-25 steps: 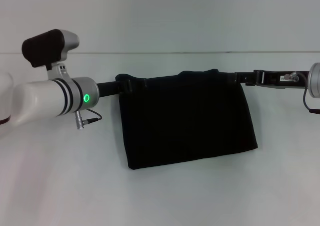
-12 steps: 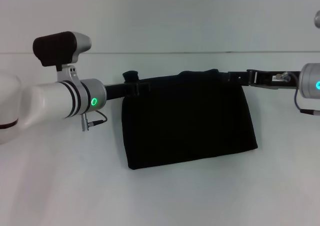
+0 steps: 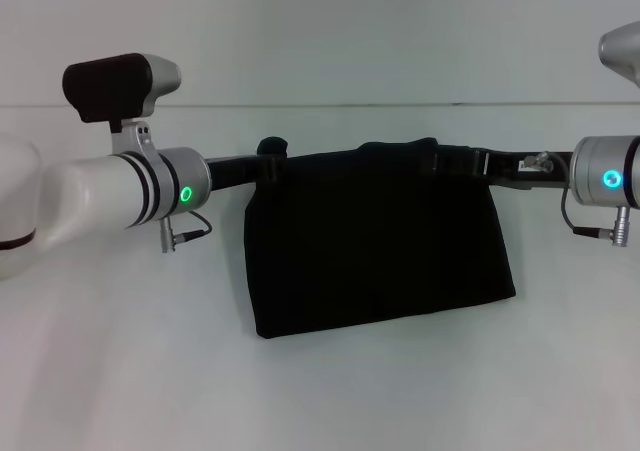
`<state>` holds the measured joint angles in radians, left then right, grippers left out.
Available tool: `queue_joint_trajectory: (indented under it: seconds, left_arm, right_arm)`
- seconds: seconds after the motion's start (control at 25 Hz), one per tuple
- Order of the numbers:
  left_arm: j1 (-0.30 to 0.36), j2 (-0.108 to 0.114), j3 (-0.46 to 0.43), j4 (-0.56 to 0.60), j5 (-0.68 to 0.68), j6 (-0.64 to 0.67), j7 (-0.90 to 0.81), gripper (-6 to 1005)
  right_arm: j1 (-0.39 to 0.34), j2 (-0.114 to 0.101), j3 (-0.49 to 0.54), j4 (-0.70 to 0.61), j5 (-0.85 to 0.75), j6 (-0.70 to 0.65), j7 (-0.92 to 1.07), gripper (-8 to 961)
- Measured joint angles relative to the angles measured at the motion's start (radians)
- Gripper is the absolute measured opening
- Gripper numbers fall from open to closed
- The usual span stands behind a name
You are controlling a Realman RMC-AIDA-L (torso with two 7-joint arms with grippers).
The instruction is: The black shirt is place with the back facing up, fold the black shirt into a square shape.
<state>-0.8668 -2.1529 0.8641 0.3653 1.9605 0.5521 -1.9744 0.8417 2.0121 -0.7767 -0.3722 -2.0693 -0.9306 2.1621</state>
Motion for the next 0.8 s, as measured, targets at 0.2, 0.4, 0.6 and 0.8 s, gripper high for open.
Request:
queue_joint_trajectory:
  seconds: [0.2,0.4,0.6,0.8]
  left_arm:
    - [0.0,0.005,-0.001,0.001,0.002,0.0,0.0,173]
    - [0.0,0.008,-0.001,0.001,0.0,0.003,0.0,40]
    - [0.0,0.011,0.0,0.001,0.0,0.004,0.0,13]
    - [0.0,0.013,-0.001,0.001,0.0,0.007,0.0,13]
  right_arm:
    - [-0.003,0.001,-0.004,0.001,0.0,0.01,0.012,771]
    - [-0.01,0.001,-0.004,0.006,0.0,0.016,0.014,768]
    - [-0.011,0.012,0.016,0.016,0.001,0.022,0.015,766]
    - [-0.001,0.032,0.033,0.023,0.017,0.057,0.009,763]
